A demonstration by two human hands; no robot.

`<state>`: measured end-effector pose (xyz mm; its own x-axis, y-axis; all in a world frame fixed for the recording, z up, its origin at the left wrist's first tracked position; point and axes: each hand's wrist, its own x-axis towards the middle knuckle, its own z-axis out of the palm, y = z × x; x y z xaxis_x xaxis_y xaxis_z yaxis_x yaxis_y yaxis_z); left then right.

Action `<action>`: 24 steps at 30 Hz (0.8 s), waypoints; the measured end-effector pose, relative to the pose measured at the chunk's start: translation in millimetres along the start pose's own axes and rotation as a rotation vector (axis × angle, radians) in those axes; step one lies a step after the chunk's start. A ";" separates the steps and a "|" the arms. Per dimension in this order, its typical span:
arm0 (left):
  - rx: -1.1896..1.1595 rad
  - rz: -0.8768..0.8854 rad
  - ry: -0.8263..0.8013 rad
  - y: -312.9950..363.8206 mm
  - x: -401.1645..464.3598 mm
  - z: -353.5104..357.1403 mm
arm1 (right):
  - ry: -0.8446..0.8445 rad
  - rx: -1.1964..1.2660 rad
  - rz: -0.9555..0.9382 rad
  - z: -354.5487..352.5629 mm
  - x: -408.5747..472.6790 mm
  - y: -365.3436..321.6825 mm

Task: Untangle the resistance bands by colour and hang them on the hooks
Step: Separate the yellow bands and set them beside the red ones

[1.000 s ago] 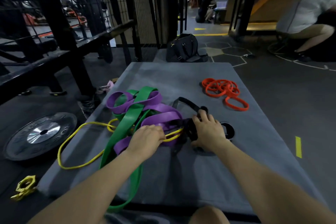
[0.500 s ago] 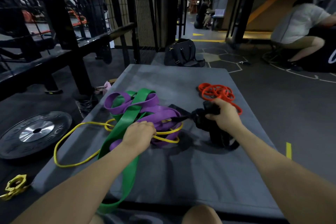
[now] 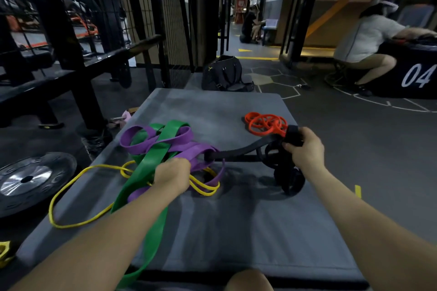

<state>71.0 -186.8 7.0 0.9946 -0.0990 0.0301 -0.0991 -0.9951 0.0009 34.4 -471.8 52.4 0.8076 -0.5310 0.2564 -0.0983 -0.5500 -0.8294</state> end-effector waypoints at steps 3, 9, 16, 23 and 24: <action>-0.088 0.070 0.050 5.5 1.2 -3.3 | -0.169 -0.274 -0.136 14.4 -8.8 6.0; -0.155 0.139 0.102 5.5 -0.2 -11.3 | -0.420 -0.817 -0.339 31.5 -13.4 -4.3; -0.149 0.404 0.027 -33.4 -10.3 -6.6 | -0.451 -0.998 -0.254 40.7 -11.7 -28.3; -0.246 0.420 0.062 -67.8 -20.5 -3.6 | -0.297 -1.086 -0.469 60.0 -35.6 -58.8; -0.267 0.416 0.076 -68.9 -21.4 -2.9 | -0.252 -1.042 -0.540 65.4 -38.3 -61.9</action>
<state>56.4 -116.1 9.2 0.8652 -0.4769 0.1548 -0.5010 -0.8347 0.2286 47.5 -375.2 61.5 0.9691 0.0062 0.2464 -0.0408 -0.9819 0.1852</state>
